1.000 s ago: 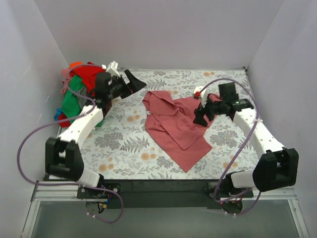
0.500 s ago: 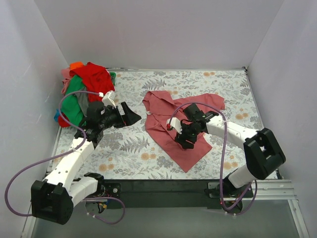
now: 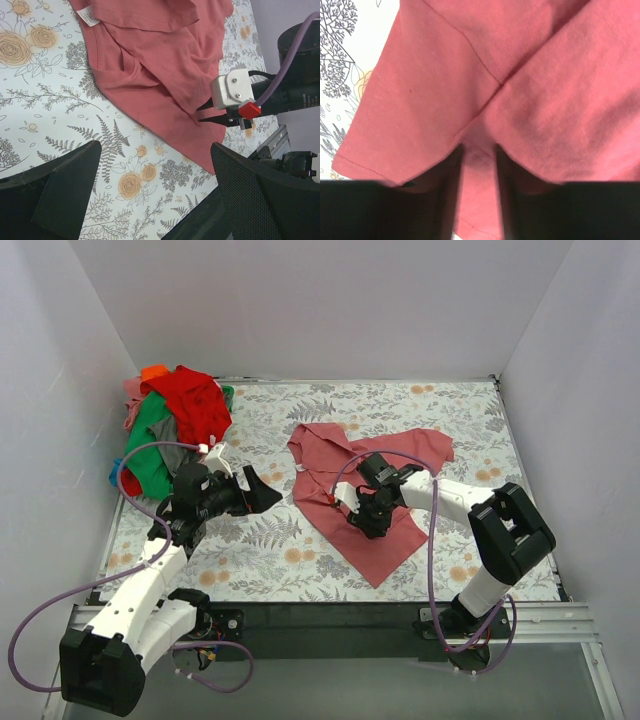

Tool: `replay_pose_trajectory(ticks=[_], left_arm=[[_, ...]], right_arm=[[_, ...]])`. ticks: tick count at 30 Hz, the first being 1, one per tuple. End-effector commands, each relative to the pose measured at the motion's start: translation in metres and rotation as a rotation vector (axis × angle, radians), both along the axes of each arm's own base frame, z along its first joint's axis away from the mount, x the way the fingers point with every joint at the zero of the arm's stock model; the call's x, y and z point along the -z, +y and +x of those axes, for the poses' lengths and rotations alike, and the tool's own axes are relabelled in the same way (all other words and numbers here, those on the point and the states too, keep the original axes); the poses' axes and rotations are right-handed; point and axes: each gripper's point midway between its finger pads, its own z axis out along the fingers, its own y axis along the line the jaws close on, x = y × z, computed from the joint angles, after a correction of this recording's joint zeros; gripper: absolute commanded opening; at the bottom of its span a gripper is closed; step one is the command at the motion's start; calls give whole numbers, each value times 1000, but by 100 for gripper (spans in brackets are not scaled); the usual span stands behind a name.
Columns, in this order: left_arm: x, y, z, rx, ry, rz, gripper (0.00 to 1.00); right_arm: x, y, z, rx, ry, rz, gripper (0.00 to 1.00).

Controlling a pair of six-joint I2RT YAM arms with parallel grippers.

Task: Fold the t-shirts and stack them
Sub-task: Flatten the tshirt out

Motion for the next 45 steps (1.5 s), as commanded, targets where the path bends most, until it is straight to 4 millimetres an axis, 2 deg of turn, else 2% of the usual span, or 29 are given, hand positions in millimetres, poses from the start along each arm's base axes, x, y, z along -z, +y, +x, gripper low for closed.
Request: replay_pose_trajectory(ticks=[1,3,4,5,9,13,15,17,21,26,29,30,33,41,45], left_arm=[[-6,0,0,13,-33,5,91],[-6,-1,0,18,-33,3,91],[-7,-1,0,19,-36,2,91],[-6,-1,0,20,-32,1,91],[-9,-2,-1,29,-40,-6,91],[-7,-3,-1,34,-37,-9,91],[-7,-4,-1,37,-33,-10,91],[-6,-4,-2,35,-31,-10,91],[-9,-4,-2,36,-43,-11,91],[-11,-5,-3,48,-49,-16,91],[-12,-6,-3,51,-52,-20,91],[-12,-6,-4,57,-52,-22,91],[-17,-13,-10,105,-69,-50,91],[-20,-28,-25,230,-55,-121,91],[-15,-33,-27,257,-11,-148,88]], right_arm=[[-6,11,5,-9,-5,17,32],[-8,12,5,-10,-4,20,19],[-9,11,5,-8,-3,19,5],[-11,12,6,-10,-5,21,1],[-25,16,8,-15,-28,52,4],[-33,24,-4,-47,23,99,31],[-27,25,-11,-67,42,82,37],[-19,25,-14,-83,37,47,38],[-4,22,-7,-63,2,-30,40],[0,17,1,-50,-50,-86,34],[0,15,1,-48,-61,-93,20],[0,14,1,-48,-62,-95,11],[-7,16,1,-49,-73,-78,1],[-41,14,4,-51,-127,-10,1],[-66,0,28,15,-209,12,1]])
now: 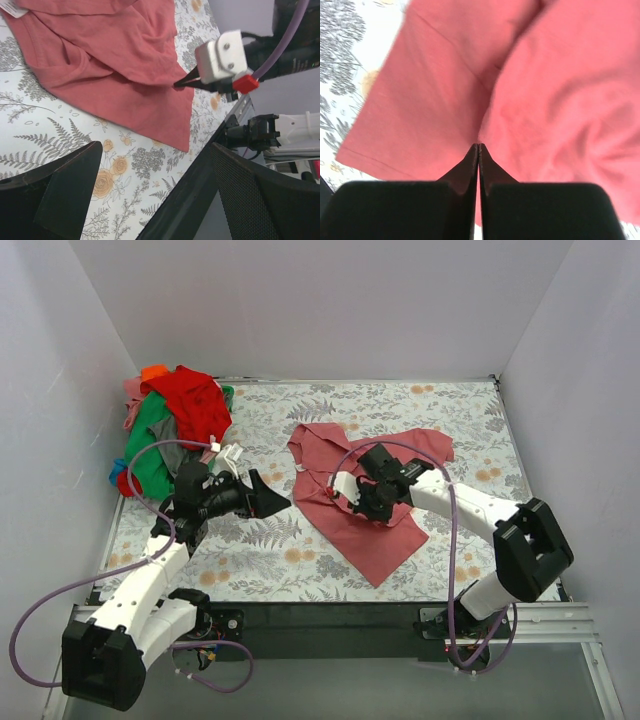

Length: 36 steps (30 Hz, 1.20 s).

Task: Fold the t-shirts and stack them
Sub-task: Flatten the tshirt out

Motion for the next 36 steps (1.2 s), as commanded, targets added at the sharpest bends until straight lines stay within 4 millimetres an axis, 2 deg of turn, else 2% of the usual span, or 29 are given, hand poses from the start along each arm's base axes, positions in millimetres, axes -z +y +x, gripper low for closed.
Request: replay_pose_trajectory(ticks=[1,3,4,5,6,7,10,13,16,17,18,19,20,22,23,26,27,28,29,30,31,32,33,34,35,36], left_arm=[[1,-9,-10,76,26,-45,87],[2,-11,-13,95,54,-64,86],[5,-12,-12,98,71,-65,84],[6,-13,-13,104,79,-68,84],[6,-13,-13,106,84,-69,83],[8,-13,-14,109,89,-70,83],[8,-14,-14,111,89,-68,83],[9,-14,-14,111,89,-67,83],[11,-14,-12,108,101,-64,83],[12,-14,-11,107,105,-63,83],[14,-14,-11,107,114,-62,82],[15,-15,-11,109,119,-60,82],[14,-14,-9,105,120,-57,82],[17,-14,-8,100,136,-52,82],[18,-14,-7,94,142,-48,82],[27,-13,-3,68,189,-44,82],[32,-13,-2,44,227,-48,82],[39,-14,-1,35,270,-45,82],[44,-14,-3,29,301,-41,82],[48,-14,-2,17,325,-33,82],[56,-15,-2,5,366,-26,82],[60,-17,-6,9,390,-16,82],[63,-19,-8,8,407,-4,82],[70,-22,-10,0,432,25,82],[73,-24,-11,-2,443,41,82],[76,-26,-12,-6,452,59,82]], right_arm=[[-38,-16,37,86,-113,36,1],[-52,-30,64,174,-171,46,1],[-62,-53,90,279,-223,35,1],[-79,-61,111,356,-279,57,1],[-95,-90,141,475,-384,33,1],[-107,-103,157,545,-450,31,1],[-154,-151,202,786,-677,40,1],[-189,-192,224,984,-851,57,1],[-198,-219,241,1087,-919,52,1],[-192,-223,250,1098,-914,49,1],[-199,-227,257,1118,-927,67,1],[-198,-238,263,1145,-930,55,1],[-189,-242,270,1154,-915,35,1],[-191,-249,278,1174,-923,32,4],[-183,-250,282,1175,-910,20,12],[-177,-252,286,1194,-899,14,34],[-177,-251,286,1193,-891,23,47],[-174,-248,285,1184,-875,27,55],[-175,-245,283,1179,-862,48,57],[-169,-237,279,1143,-812,65,69],[-165,-226,274,1098,-761,94,72],[-168,-212,267,1013,-710,134,73],[-158,-172,254,832,-576,254,78],[-145,-151,223,670,-465,281,80],[-136,-127,199,585,-344,362,82],[-135,-87,166,323,-243,494,83]])
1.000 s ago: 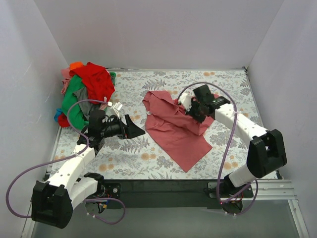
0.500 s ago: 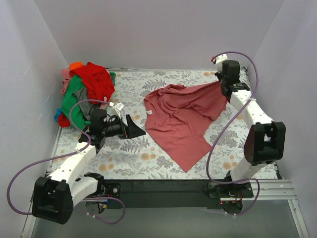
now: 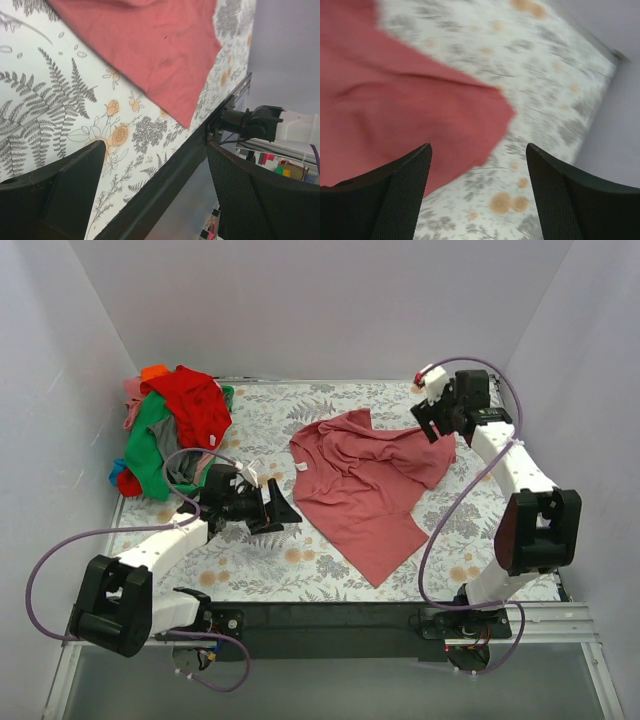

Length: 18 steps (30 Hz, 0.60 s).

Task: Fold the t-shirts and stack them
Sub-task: Flatten the tshirt out

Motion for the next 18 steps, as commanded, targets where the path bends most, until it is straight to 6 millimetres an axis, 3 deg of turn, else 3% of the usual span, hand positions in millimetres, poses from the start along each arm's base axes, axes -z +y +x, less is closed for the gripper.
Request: replay_pose_trajectory(ticks=[1,2,3,7,12,16,18], left_arm=[[3,-6,3,-31,25,76,82],[8,-11,-3,-18,48,99,82],[15,-13,-5,-15,67,120,82],[31,-28,-13,-11,128,176,81],[40,-63,-29,44,128,244,80],[57,-89,-48,119,116,327,79],[60,-97,-46,125,90,364,79]], right_arm=[[3,114,-125,-723,239,331,82],[5,124,-145,-825,253,333,82],[30,132,-171,-890,316,319,81],[75,113,-198,-821,428,227,78],[89,80,-188,-633,465,271,71],[93,65,-180,-530,454,317,71],[95,59,-176,-482,446,337,71]])
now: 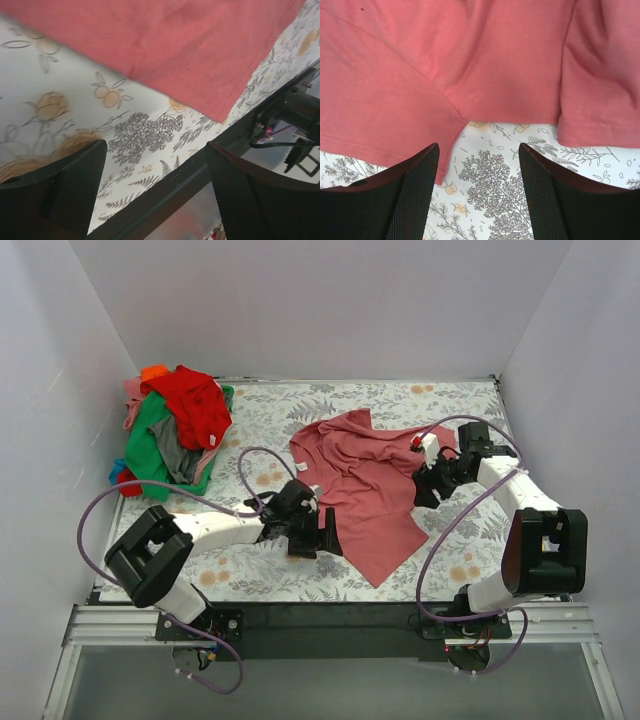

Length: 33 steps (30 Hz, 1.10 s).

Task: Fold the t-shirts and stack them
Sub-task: Flatten the tshirt out

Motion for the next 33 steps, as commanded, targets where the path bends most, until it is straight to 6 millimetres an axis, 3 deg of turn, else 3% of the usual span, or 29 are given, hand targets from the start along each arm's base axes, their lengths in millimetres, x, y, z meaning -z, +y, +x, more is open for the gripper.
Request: replay_pose_trajectory(ticks=[1,7,15,19,24,28,29,31,33], left_arm=[[7,-14,-1,11,-58,90,78],[16,-25,-3,38,-110,210,77],[30,-47,-10,37,-95,274,63],[47,-45,-16,37,-76,357,61],[72,-31,-9,17,-95,487,58],[90,-19,-12,32,-78,565,44],[92,-18,-12,35,-79,572,35],[93,-17,-12,40,-82,577,30],[93,-14,-13,41,-82,582,18]], right_arm=[[-2,-2,4,68,-11,42,71],[10,-3,-7,84,16,65,72],[13,-12,-12,119,25,95,72],[12,-12,-12,124,23,108,71],[12,-13,-14,124,23,117,71],[12,-13,-15,125,22,122,71],[13,-13,-16,126,25,122,71],[12,-13,-16,126,19,124,71],[12,-13,-17,127,21,126,71]])
